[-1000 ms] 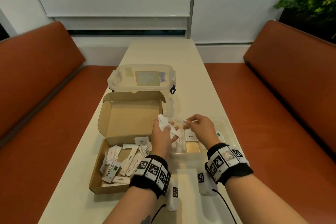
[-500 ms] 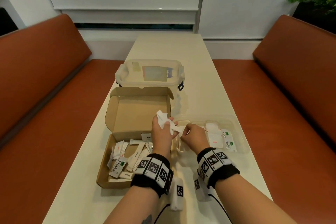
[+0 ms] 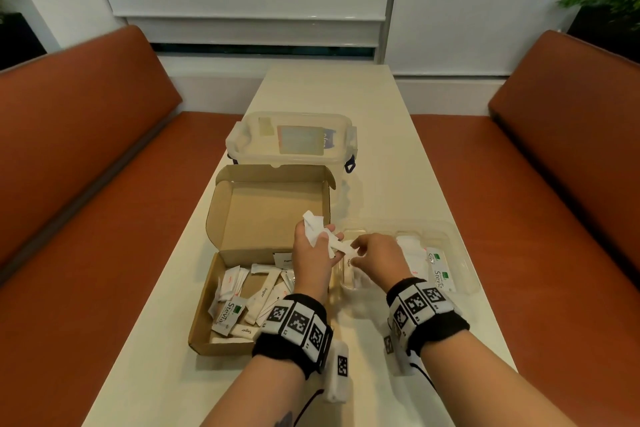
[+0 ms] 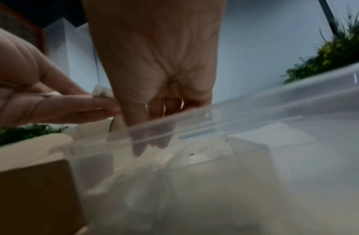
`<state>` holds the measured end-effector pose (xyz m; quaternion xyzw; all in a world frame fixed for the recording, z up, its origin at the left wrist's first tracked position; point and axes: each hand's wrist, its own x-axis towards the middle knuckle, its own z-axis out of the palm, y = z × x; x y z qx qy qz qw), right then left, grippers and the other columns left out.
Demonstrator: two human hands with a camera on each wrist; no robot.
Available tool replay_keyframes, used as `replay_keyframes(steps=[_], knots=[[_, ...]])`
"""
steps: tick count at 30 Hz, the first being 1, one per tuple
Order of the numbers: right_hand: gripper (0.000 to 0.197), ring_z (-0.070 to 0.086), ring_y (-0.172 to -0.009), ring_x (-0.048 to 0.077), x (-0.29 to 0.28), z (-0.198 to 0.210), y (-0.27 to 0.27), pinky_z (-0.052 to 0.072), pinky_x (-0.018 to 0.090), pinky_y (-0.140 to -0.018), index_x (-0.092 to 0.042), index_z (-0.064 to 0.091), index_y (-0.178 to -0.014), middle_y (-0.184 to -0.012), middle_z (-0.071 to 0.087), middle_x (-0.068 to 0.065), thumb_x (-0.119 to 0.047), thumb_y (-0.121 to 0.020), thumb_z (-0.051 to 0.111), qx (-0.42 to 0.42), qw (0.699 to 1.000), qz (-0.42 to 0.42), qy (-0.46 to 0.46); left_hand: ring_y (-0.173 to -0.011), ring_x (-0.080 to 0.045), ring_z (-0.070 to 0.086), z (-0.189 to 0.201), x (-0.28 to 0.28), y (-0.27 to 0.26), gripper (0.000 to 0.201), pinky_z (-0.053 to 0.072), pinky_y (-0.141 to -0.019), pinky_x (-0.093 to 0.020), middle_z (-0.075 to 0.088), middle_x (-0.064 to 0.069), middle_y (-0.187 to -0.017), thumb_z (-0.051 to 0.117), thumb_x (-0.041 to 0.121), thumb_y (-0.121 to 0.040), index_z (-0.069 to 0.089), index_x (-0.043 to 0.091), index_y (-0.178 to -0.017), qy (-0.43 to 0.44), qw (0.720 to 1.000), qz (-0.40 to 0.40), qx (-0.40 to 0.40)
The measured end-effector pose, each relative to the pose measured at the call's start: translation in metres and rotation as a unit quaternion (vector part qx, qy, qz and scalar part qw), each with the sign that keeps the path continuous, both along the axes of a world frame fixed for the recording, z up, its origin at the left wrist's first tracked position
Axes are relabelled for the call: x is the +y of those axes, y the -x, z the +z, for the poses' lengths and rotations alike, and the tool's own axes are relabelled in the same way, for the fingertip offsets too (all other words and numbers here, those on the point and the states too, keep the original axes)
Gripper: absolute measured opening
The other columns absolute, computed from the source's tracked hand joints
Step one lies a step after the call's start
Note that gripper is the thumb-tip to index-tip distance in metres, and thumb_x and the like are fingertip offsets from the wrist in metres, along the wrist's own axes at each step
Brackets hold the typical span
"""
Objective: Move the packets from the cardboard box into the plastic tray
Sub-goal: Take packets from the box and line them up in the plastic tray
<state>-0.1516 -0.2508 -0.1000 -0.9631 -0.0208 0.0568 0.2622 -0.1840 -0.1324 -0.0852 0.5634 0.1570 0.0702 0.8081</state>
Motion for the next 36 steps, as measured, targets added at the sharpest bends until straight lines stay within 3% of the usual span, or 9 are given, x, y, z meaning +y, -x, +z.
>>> replay_keyframes(steps=[3,13,15,17,20,24,28,32,36], knots=[[0.046,0.044,-0.112,0.024,-0.004,-0.002,0.002,0.038,0.033,-0.091,-0.030,0.065,-0.117,-0.116,0.059,0.000,-0.045,-0.074,0.072,-0.011,0.989,0.053,0.140,-0.087,-0.015,0.068,0.000,-0.001,0.000,0.033,0.058,-0.060,-0.025,0.064,-0.005,-0.107,0.039,0.001,-0.098,0.043,0.026,-0.120,0.002,1.000,0.001,0.005],[0.056,0.039,-0.114,0.023,-0.005,-0.007,0.002,0.037,0.035,-0.093,-0.043,0.054,-0.127,-0.119,0.053,0.000,-0.059,-0.074,0.066,0.010,0.985,0.073,0.159,-0.089,-0.014,0.067,-0.004,-0.003,0.001,0.034,0.059,-0.064,-0.030,0.065,-0.001,-0.104,0.041,0.003,-0.098,0.041,0.027,-0.122,-0.009,1.000,-0.012,0.022],[0.042,0.044,-0.108,0.020,-0.005,-0.003,0.003,0.038,0.032,-0.089,-0.038,0.060,-0.123,-0.112,0.056,0.001,-0.050,-0.082,0.063,-0.014,0.994,0.057,0.093,-0.089,-0.015,0.067,-0.004,-0.003,0.001,0.035,0.059,-0.068,-0.034,0.065,0.000,-0.103,0.041,0.003,-0.098,0.040,0.029,-0.121,-0.007,0.999,-0.014,0.028],[0.022,0.052,-0.085,0.011,-0.004,0.004,0.006,0.039,0.026,-0.075,-0.026,0.069,-0.106,-0.095,0.063,0.000,-0.035,-0.091,0.056,-0.053,0.994,0.006,-0.094,-0.090,-0.017,0.068,-0.004,-0.003,0.000,0.035,0.059,-0.070,-0.036,0.065,-0.002,-0.105,0.040,0.004,-0.098,0.040,0.030,-0.121,-0.001,0.999,-0.015,0.032],[0.014,0.058,-0.058,0.006,0.000,0.018,0.014,0.044,0.019,-0.057,-0.020,0.062,-0.082,-0.073,0.066,-0.003,-0.030,-0.090,0.058,-0.021,0.951,-0.031,-0.306,-0.093,-0.020,0.067,-0.005,-0.004,-0.001,0.032,0.059,-0.066,-0.032,0.066,-0.001,-0.104,0.040,0.006,-0.098,0.042,0.029,-0.120,0.002,0.999,-0.008,0.037],[0.016,0.062,-0.058,0.010,-0.001,0.027,0.019,0.052,0.021,-0.058,-0.018,0.061,-0.086,-0.067,0.064,0.000,-0.016,-0.077,0.074,0.045,0.943,0.002,-0.329,-0.094,-0.027,0.065,-0.003,-0.008,-0.003,0.031,0.056,-0.060,-0.030,0.066,-0.005,-0.108,0.039,0.006,-0.099,0.042,0.022,-0.124,0.007,0.999,-0.012,0.037],[0.010,0.057,-0.063,0.010,-0.012,0.031,0.018,0.047,0.014,-0.056,-0.015,0.068,-0.085,-0.069,0.062,0.002,-0.013,-0.077,0.074,0.042,0.948,-0.009,-0.316,-0.092,-0.027,0.065,0.000,-0.015,-0.006,0.029,0.056,-0.058,-0.031,0.067,-0.007,-0.108,0.039,0.003,-0.097,0.046,0.018,-0.121,0.009,0.999,-0.017,0.033],[0.004,0.061,-0.066,0.014,-0.022,0.036,0.018,0.053,0.017,-0.060,-0.005,0.067,-0.083,-0.075,0.066,0.004,-0.006,-0.081,0.070,0.062,0.926,-0.027,-0.371,-0.091,-0.026,0.065,0.001,-0.022,-0.007,0.028,0.057,-0.065,-0.034,0.066,-0.007,-0.106,0.038,0.001,-0.097,0.045,0.016,-0.120,0.021,0.999,-0.021,0.032],[0.025,0.064,-0.058,0.018,-0.022,0.037,0.022,0.055,0.022,-0.055,-0.002,0.060,-0.092,-0.068,0.062,0.005,-0.002,-0.073,0.077,0.097,0.922,-0.021,-0.374,-0.093,-0.028,0.064,0.004,-0.030,-0.010,0.031,0.056,-0.074,-0.041,0.066,-0.008,-0.107,0.039,0.001,-0.097,0.043,0.013,-0.126,0.001,0.999,-0.035,0.031]])
